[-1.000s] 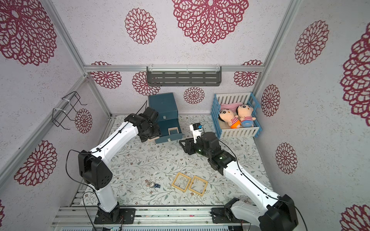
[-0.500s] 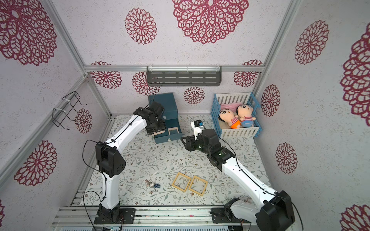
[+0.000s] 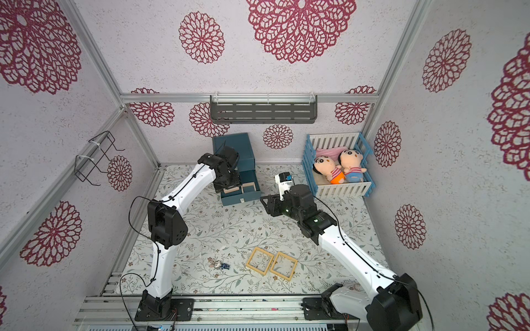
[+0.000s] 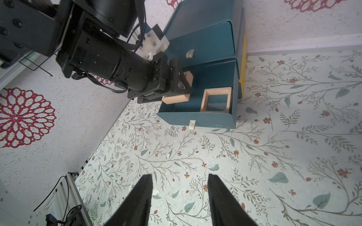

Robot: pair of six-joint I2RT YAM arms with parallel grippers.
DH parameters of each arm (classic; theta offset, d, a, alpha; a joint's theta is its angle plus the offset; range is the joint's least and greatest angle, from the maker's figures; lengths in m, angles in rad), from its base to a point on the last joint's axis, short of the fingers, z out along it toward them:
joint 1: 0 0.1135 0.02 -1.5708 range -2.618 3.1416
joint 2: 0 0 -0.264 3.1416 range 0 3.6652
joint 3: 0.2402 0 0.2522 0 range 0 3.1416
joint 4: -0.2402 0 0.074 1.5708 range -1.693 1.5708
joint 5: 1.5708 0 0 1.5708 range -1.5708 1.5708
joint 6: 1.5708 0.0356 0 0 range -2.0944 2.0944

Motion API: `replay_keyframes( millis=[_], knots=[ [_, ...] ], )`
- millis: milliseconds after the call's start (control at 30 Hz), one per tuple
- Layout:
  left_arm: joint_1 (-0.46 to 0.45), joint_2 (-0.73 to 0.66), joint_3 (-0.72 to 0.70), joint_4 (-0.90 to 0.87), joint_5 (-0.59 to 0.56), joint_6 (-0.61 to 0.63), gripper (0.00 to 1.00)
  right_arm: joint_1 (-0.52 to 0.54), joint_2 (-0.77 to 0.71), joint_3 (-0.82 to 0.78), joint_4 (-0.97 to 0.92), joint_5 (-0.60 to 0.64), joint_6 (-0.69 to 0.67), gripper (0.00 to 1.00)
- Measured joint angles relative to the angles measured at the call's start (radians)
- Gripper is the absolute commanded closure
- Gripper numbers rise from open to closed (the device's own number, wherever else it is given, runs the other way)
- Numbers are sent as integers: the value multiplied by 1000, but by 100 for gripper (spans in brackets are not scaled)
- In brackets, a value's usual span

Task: Place the brooch boxes into the drawer by color
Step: Place the brooch box in the drawer.

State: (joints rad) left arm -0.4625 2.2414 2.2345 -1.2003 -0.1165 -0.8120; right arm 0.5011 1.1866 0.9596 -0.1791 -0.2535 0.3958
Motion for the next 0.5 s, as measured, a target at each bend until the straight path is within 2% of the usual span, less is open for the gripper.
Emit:
replay_keyframes(
  millis=[500],
  knots=[
    [-2, 56, 60, -44, -2, 5, 52, -2, -1, 0, -3, -1, 0, 48]
  ],
)
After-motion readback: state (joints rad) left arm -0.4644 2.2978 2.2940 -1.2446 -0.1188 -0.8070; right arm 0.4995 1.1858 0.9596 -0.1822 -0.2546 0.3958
